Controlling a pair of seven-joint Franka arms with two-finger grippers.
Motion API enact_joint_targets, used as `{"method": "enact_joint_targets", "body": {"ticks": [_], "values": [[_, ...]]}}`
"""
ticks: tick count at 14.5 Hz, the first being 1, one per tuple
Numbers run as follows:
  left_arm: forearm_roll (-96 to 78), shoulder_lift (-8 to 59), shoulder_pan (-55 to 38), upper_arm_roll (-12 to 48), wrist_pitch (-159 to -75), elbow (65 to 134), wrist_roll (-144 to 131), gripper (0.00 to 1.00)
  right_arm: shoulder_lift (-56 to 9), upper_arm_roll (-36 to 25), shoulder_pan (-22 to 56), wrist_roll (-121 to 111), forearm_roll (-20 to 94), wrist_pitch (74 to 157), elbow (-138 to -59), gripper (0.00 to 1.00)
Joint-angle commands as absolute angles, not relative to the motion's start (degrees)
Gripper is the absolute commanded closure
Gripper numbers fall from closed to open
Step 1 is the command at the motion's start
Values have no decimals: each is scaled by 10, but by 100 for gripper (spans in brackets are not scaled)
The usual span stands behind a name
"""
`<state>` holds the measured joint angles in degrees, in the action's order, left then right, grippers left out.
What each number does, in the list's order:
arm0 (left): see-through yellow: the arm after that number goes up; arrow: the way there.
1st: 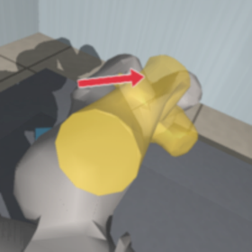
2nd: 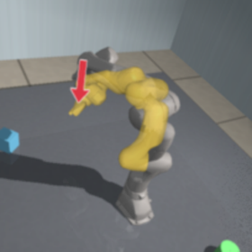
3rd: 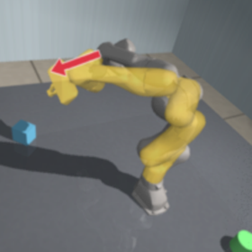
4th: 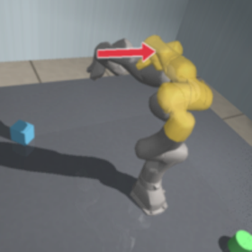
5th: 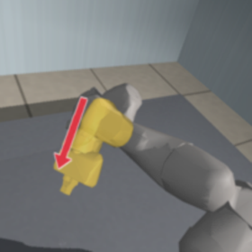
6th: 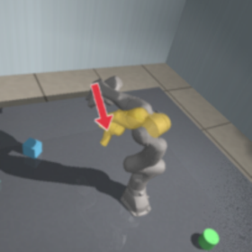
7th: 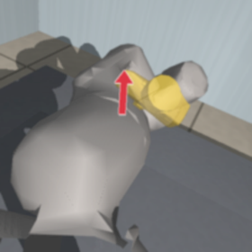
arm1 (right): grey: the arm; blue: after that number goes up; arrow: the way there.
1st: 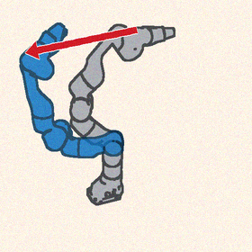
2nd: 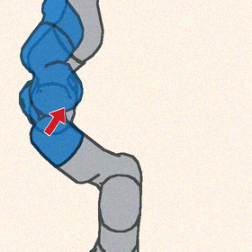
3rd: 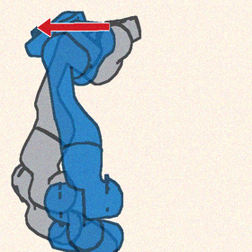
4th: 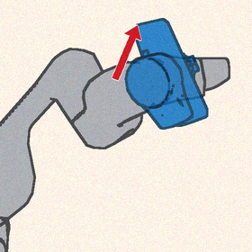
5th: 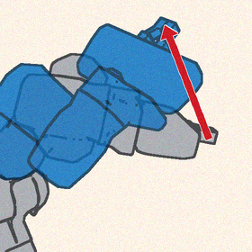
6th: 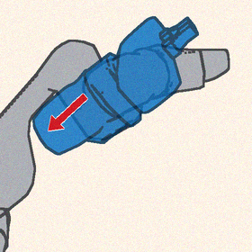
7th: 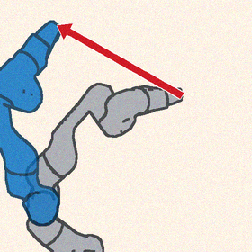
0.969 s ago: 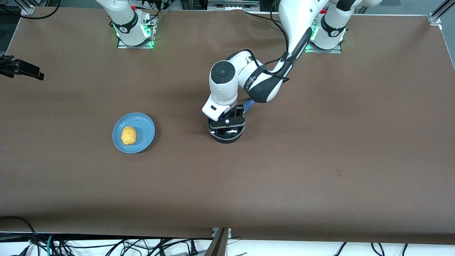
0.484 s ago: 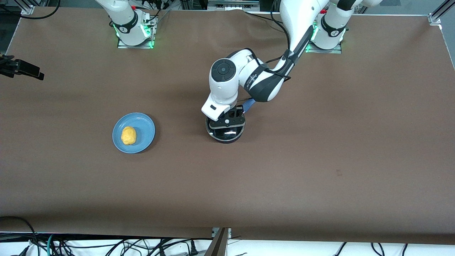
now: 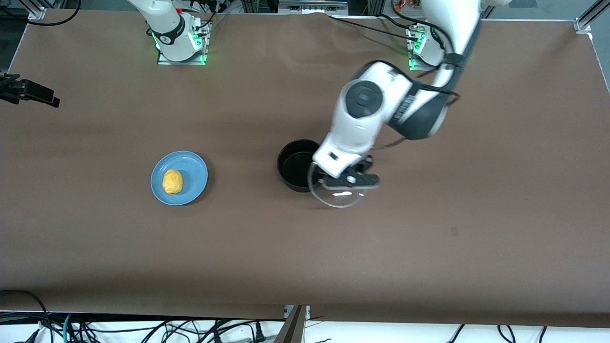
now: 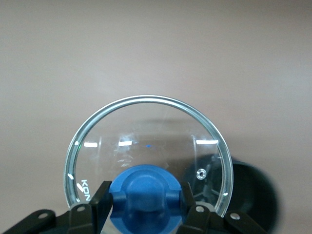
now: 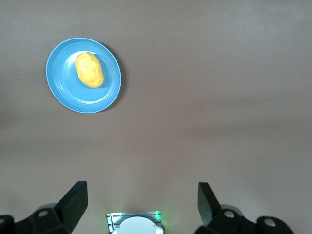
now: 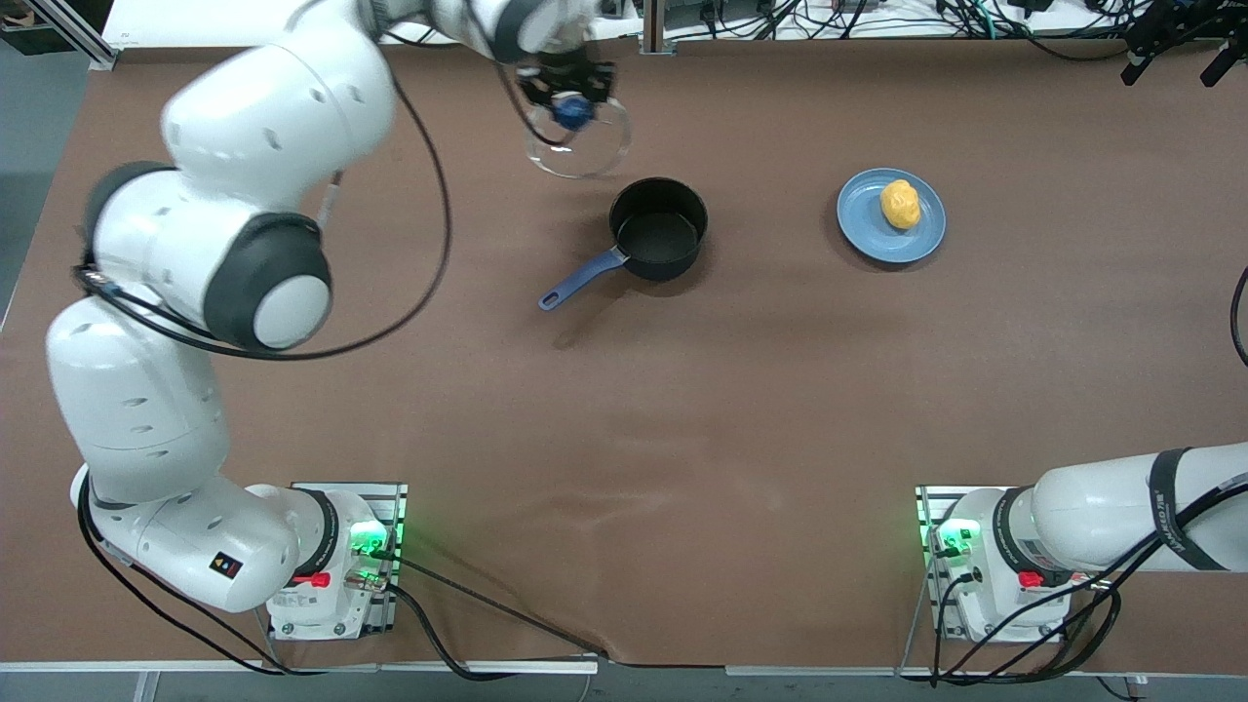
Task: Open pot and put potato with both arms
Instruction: 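Lift the glass lid off the pot and carry it aside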
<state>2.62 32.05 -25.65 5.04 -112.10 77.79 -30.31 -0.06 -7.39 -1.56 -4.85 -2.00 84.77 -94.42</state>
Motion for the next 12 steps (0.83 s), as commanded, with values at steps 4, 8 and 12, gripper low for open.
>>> {"method": "enact_joint_targets", "body": {"ticks": [4, 8, 12], "values": [[-26, 243, -126, 9, -1150, 935, 1, 48, 8, -71, -19, -57, -18, 842, -948, 0], [-27, 229, -77, -31, -1307, 1063, 167, 48, 8, -69, -19, -56, -18, 842, -948, 0], [-67, 240, -33, -47, -1397, 1120, 288, 48, 8, -70, -19, -56, -17, 842, -948, 0]]}}
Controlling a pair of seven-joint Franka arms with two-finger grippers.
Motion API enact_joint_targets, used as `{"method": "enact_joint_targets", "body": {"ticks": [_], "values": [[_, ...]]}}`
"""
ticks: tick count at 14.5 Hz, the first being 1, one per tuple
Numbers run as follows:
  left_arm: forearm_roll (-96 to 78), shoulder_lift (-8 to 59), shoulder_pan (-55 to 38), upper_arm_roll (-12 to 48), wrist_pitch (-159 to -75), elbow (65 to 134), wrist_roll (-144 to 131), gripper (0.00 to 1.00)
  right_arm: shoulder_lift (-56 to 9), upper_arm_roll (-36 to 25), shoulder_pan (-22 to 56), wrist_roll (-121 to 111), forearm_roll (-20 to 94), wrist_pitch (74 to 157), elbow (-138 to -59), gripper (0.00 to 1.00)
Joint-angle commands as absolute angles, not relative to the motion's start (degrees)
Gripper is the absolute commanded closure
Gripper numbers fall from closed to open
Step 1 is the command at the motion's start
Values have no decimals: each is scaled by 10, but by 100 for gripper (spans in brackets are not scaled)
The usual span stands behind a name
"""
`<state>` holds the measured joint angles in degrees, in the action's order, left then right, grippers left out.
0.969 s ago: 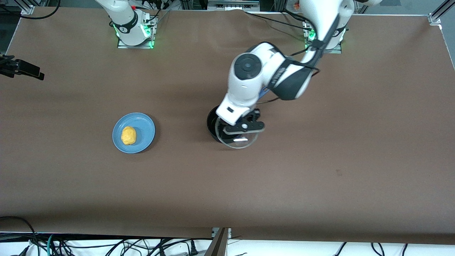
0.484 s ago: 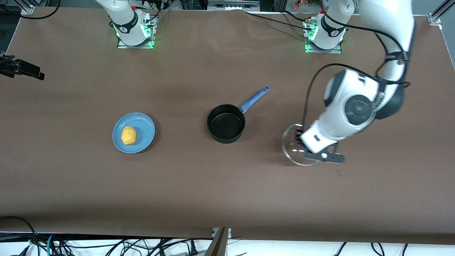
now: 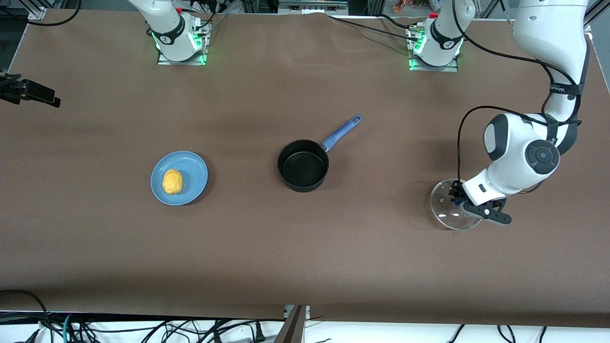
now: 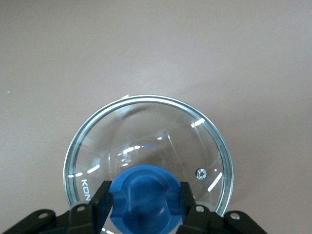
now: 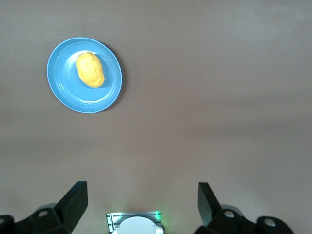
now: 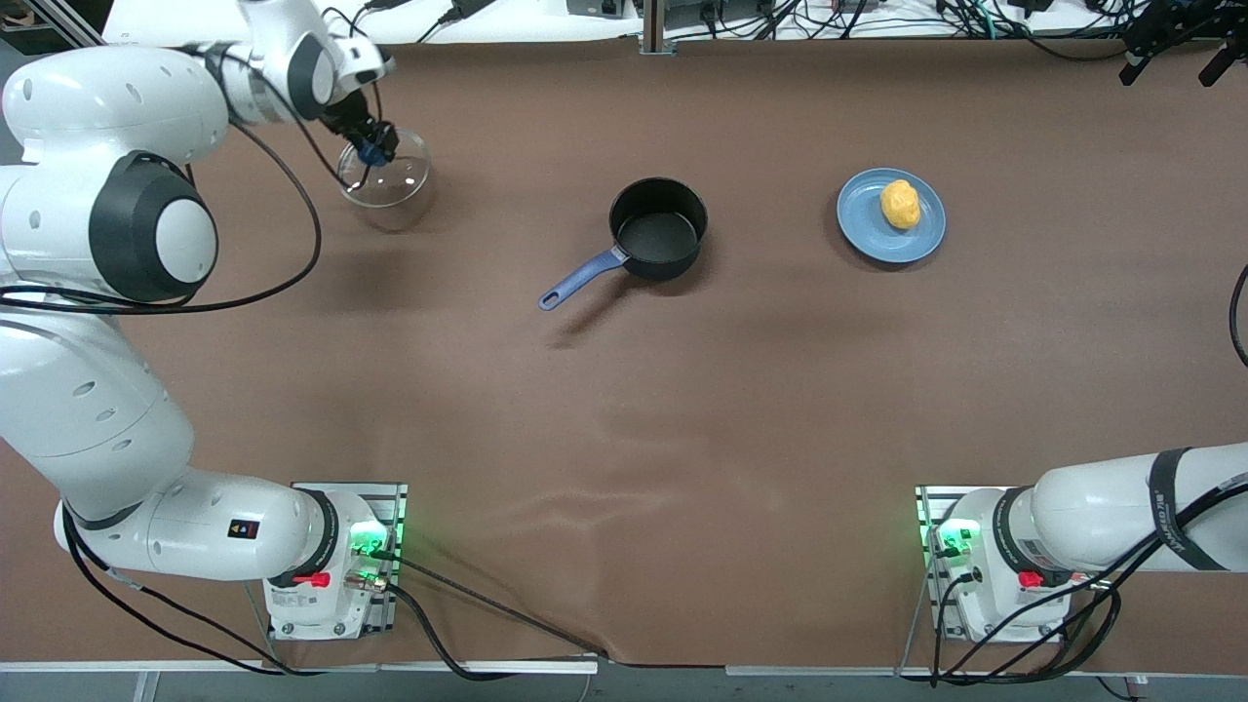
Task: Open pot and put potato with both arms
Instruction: 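Lift the glass lid off the pot and carry it aside, then lower the glass lid onto the table with the left gripper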
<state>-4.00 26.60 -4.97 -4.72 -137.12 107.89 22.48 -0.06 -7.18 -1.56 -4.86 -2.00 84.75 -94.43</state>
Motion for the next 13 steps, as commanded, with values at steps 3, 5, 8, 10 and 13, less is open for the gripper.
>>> {"method": "enact_joint_targets", "body": {"ticks": [3, 5, 8, 10, 13], "values": [[-83, 261, -15, -47, -1409, 1121, 315, 47, 8, -70, -19, -56, -16, 842, -948, 0], [-83, 273, -6, -47, -1442, 1133, 331, 46, 8, -70, -19, -56, -17, 842, -948, 0], [-97, 284, -2, -47, -1449, 1135, 334, 42, 8, -70, -19, -56, -17, 845, -947, 0], [-107, 287, -3, -47, -1448, 1134, 334, 36, 8, -70, -19, -56, -17, 847, -947, 0], [-107, 282, -2, -47, -1435, 1128, 323, 0, 5, -71, -19, -56, -20, 853, -947, 0]]}}
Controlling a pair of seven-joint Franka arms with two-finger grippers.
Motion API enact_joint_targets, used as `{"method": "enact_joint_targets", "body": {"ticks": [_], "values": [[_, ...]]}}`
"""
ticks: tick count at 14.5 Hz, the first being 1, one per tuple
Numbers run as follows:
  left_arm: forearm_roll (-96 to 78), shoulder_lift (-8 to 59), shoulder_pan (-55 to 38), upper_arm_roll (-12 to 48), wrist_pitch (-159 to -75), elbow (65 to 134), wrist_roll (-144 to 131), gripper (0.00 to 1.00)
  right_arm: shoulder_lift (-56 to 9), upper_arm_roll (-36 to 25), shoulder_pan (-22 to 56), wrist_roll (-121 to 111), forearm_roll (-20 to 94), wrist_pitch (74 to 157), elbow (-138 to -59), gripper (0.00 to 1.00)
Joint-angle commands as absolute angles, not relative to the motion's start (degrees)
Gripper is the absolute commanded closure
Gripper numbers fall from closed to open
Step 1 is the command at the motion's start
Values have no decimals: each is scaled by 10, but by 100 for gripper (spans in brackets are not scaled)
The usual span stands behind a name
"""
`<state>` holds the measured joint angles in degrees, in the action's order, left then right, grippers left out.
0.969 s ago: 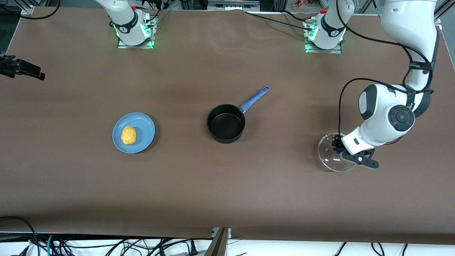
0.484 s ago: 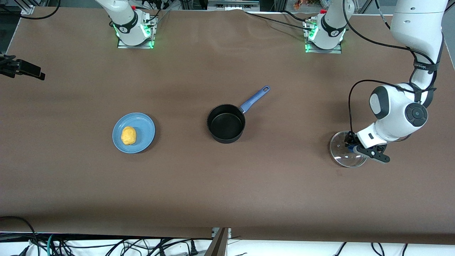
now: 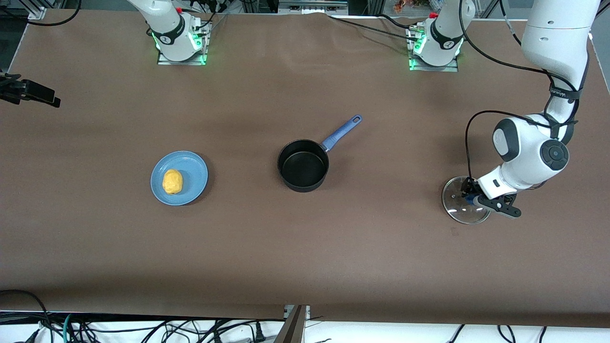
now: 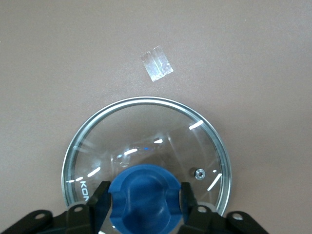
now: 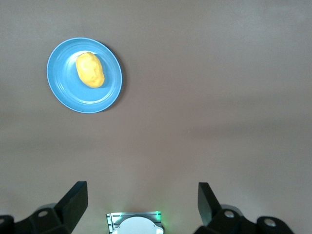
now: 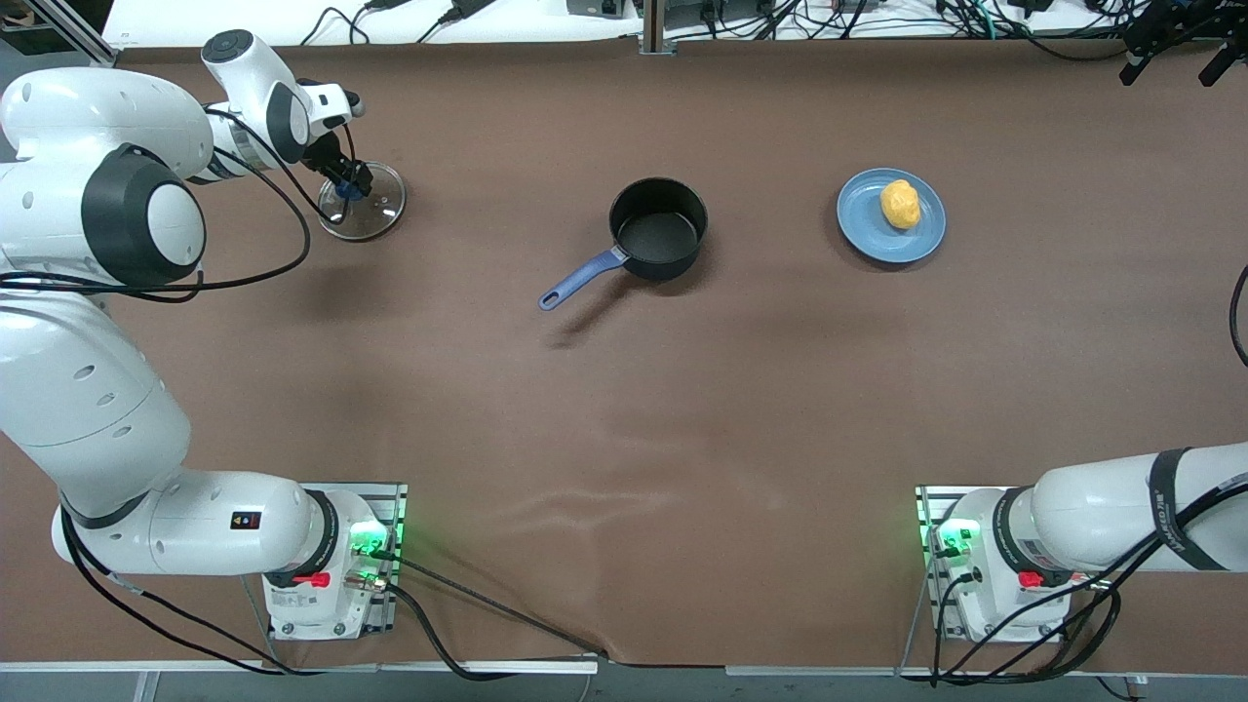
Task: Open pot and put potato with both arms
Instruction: 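Lower the glass lid onto the table with the left gripper, then release the lid with the left gripper while the right gripper reaches the potato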
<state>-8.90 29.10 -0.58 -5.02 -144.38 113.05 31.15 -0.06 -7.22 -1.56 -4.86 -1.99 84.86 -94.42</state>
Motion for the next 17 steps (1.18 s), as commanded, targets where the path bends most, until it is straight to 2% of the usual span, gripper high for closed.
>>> {"method": "enact_joint_targets", "body": {"ticks": [1, 5, 10, 14, 17], "values": [[-107, 276, -2, -46, -1417, 1123, 320, 0, 3, -71, -19, -50, -20, 857, -947, 0], [-100, 237, -7, -40, -1268, 1058, 253, 0, -53, -59, 2, -47, -16, 844, -954, 0], [-75, 194, -12, -36, -1052, 935, 174, 0, -139, -57, 74, 17, 26, 918, -959, 0], [-43, 150, -12, -10, -925, 857, 83, 0, -212, -57, 106, 17, 26, 1036, -974, 0], [-12, 130, -12, 7, -858, 819, 45, 0, -237, -57, 105, 17, 26, 1140, -1031, 0]]}}
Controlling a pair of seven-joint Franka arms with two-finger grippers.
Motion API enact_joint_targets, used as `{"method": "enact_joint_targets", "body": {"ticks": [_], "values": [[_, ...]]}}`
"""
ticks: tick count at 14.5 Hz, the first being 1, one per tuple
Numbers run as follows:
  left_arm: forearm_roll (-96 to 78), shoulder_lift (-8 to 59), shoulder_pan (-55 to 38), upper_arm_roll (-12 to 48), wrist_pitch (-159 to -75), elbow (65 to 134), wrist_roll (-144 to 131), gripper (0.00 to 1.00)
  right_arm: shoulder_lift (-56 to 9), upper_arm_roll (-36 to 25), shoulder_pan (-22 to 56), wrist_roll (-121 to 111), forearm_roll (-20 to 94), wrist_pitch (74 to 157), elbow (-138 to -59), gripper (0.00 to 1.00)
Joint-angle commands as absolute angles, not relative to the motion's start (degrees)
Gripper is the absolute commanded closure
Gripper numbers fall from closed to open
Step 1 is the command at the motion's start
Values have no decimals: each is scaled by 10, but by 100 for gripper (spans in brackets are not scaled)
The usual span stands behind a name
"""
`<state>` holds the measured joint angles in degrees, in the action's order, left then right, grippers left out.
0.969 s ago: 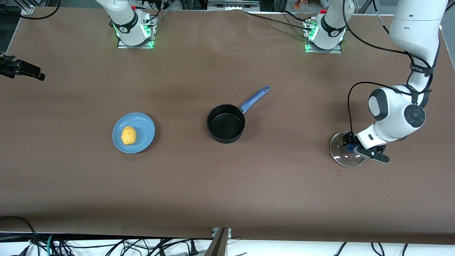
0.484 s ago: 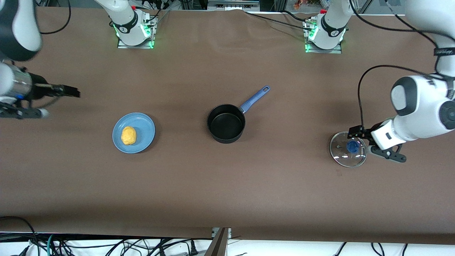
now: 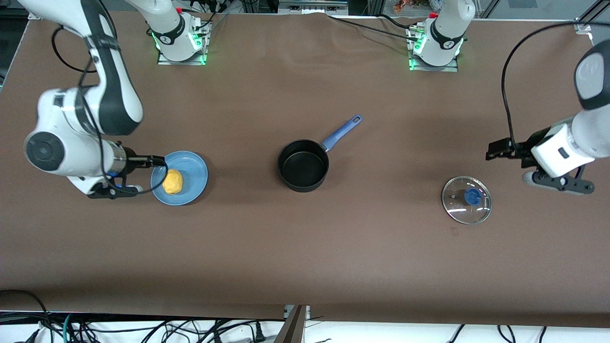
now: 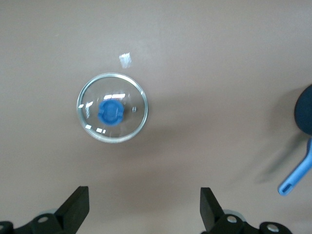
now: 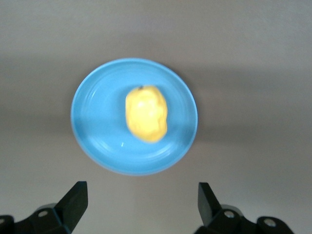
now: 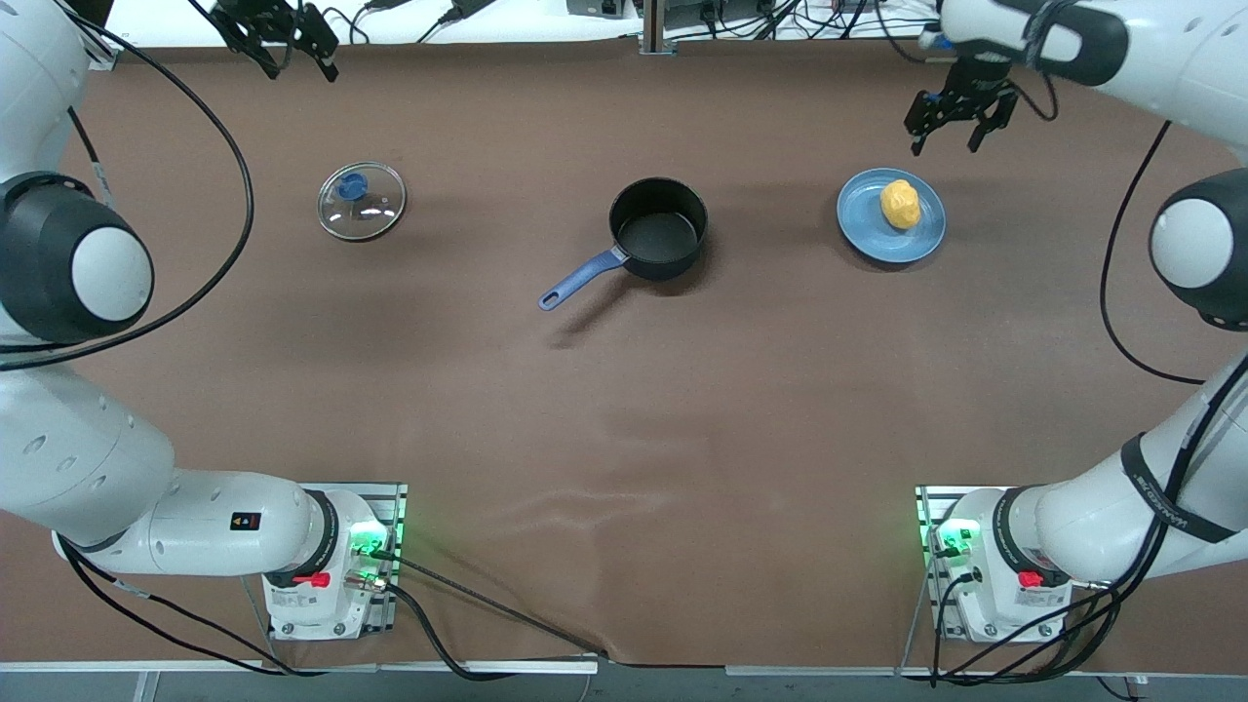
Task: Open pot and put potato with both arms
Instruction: 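Release the lid with the left gripper while the right gripper reaches the potato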
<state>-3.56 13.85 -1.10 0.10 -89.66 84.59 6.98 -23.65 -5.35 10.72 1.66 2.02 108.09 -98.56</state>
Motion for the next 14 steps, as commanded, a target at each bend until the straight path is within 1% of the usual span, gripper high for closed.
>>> {"method": "enact_joint_targets", "body": {"ticks": [1, 2, 3, 7, 10, 11, 12, 13, 14], "values": [[-11, 122, -11, 7, -845, 807, 44, 0, -241, -57, 105, 17, 26, 1198, -1065, 0], [-10, 114, -9, 7, -840, 802, 44, 0, -243, -57, 106, 17, 26, 1255, -1098, 0], [-5, 106, -4, 7, -840, 802, 45, 0, -250, -57, 106, 16, 26, 1294, -1120, 0], [-18, 98, -3, 9, -816, 802, -1, 0, -274, -56, 107, 18, 27, 1312, -1121, 0], [-25, 105, -4, 13, -817, 802, -39, 0, -300, -45, 107, 18, 32, 1359, -1120, 0], [-24, 105, -9, 13, -817, 802, -39, 0, -301, -44, 107, 18, 33, 1360, -1120, 0], [-27, 105, -7, 11, -816, 795, -39, 0, -301, -43, 108, 18, 32, 1360, -1119, 2], [-28, 106, -5, 11, -816, 789, -38, 0, -301, -43, 108, 17, 32, 1360, -1118, 27], [-26, 109, -6, 11, -815, 788, -39, 0, -301, -43, 107, 17, 32, 1358, -1118, 59]]}}
